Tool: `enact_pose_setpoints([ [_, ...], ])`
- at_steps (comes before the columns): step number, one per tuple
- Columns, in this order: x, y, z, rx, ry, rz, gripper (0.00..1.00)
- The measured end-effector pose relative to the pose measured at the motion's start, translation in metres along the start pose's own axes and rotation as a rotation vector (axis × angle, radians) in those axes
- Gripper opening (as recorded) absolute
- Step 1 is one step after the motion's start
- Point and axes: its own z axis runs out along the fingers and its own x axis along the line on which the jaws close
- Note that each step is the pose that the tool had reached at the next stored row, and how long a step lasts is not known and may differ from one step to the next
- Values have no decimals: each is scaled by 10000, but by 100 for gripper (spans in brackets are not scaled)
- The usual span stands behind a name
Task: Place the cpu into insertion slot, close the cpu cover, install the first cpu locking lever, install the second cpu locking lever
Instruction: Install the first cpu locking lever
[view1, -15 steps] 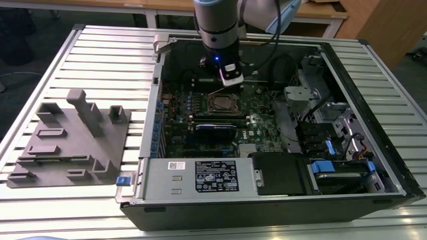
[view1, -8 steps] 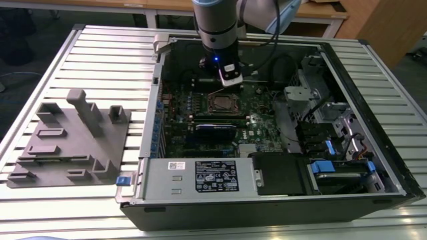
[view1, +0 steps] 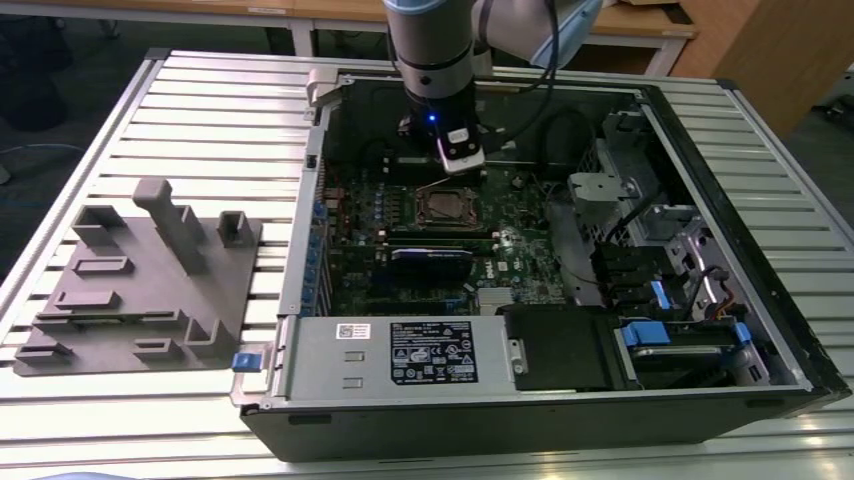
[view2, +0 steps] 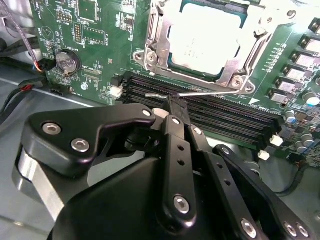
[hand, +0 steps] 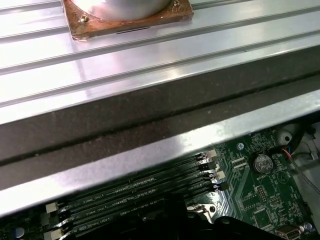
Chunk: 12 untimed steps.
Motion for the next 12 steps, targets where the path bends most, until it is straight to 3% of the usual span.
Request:
enact_pose_setpoints([
  [12,27,-19,41,16,-66,-19,11],
])
